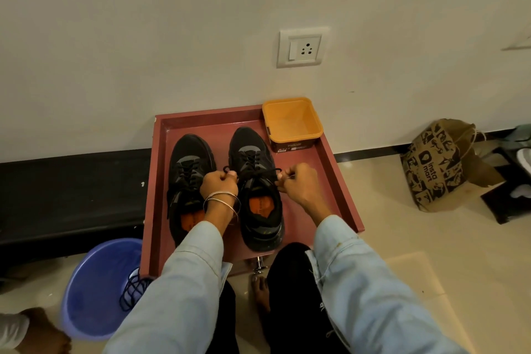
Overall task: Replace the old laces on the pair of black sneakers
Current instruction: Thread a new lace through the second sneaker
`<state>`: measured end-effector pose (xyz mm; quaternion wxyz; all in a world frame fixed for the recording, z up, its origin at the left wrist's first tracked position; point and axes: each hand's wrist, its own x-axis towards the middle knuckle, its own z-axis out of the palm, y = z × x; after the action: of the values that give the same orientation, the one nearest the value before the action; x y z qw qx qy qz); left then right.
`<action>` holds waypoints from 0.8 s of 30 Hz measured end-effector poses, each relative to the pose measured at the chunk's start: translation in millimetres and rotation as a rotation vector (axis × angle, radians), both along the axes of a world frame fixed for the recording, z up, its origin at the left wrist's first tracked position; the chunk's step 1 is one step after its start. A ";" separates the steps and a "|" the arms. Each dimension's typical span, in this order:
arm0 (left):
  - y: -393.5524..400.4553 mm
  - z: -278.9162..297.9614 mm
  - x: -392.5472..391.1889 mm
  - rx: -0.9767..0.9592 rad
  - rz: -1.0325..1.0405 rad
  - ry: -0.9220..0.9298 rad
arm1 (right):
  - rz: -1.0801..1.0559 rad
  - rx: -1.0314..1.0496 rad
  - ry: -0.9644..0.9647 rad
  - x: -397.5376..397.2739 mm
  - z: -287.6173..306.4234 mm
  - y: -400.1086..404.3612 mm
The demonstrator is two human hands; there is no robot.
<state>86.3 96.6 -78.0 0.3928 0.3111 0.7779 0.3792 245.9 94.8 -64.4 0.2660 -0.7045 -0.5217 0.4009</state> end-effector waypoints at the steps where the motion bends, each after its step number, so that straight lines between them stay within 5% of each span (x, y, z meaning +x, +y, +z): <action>1: -3.5 3.1 -1.0 0.008 -0.061 0.072 | 0.053 -0.013 -0.039 0.9 3.4 -0.1; 5: -12.4 10.0 -1.2 0.067 -0.445 0.220 | 0.267 0.078 -0.253 -0.4 16.4 2.9; 9: -19.8 6.2 9.7 -0.111 -0.755 0.479 | 0.567 0.029 -0.536 -16.9 7.6 8.1; 14: -22.0 -0.2 9.2 -0.110 -0.643 0.606 | 0.497 0.070 -0.486 -15.2 -4.5 6.1; 20: -25.2 -9.3 7.6 -0.091 -0.511 0.414 | 0.388 0.204 -0.367 -17.4 -7.1 -9.9; 24: -29.3 -10.0 12.5 -0.113 -0.479 0.245 | 0.527 0.447 -0.713 -27.8 -1.6 -24.9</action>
<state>98.7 67.3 -88.0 0.3907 0.5074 0.7438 0.1912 218.1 69.9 -66.1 0.1052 -0.5676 -0.8138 0.0671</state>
